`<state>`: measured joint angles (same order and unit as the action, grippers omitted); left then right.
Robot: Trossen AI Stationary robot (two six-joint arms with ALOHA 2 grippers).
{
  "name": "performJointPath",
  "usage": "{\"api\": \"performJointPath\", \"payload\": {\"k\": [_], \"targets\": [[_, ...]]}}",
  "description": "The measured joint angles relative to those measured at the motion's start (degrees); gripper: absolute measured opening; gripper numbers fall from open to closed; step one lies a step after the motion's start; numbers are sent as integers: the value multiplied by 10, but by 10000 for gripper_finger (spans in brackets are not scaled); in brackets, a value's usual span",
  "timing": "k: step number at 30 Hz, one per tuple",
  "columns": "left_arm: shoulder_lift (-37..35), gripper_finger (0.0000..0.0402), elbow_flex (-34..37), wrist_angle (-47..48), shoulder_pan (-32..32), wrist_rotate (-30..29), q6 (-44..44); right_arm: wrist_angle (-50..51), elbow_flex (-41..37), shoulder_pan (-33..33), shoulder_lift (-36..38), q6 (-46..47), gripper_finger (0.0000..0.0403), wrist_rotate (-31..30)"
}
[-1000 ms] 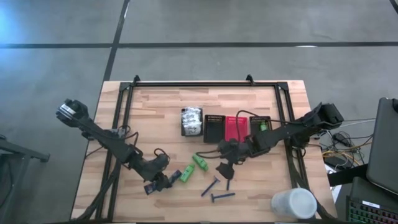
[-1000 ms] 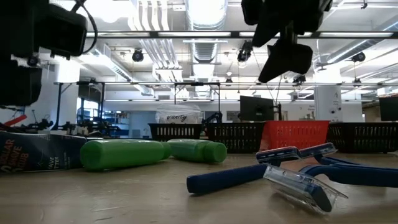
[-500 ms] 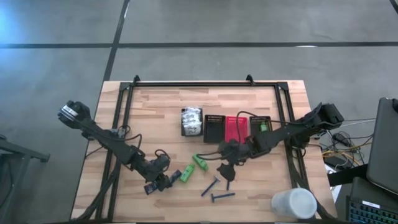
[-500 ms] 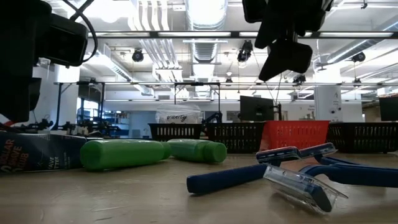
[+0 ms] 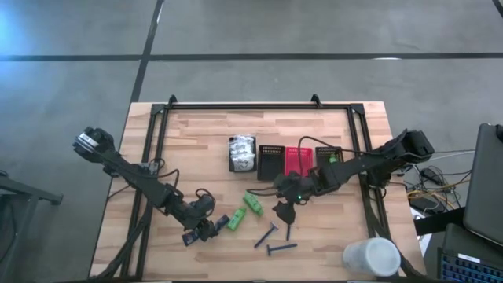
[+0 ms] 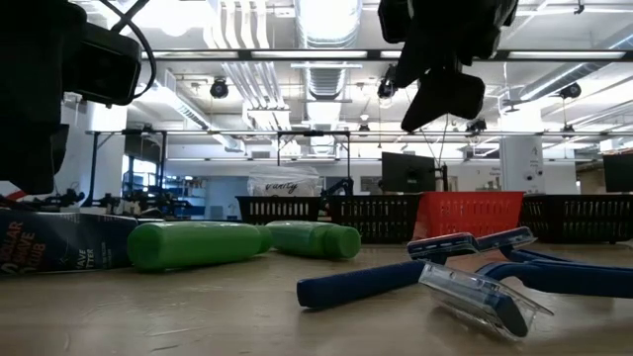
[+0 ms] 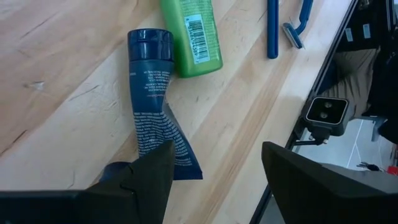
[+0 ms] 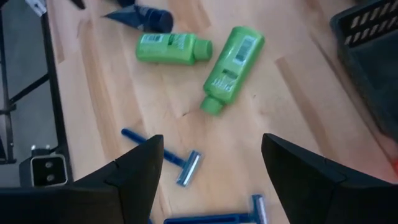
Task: Pick & Place Travel size toiletries
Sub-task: Put the blue shaving cream into the middle black bin
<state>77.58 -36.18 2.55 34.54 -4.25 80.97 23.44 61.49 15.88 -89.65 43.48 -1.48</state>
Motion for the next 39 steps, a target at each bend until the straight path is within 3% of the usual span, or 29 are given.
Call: {"api": "performJointPath", "payload": {"k": [7, 39], "targets": [[0, 246, 0, 0, 0, -1, 0, -1, 2, -26, 0, 0, 283, 0], [0, 246, 0, 0, 0, 1, 0, 2, 17, -32, 0, -5, 357, 1]]}}
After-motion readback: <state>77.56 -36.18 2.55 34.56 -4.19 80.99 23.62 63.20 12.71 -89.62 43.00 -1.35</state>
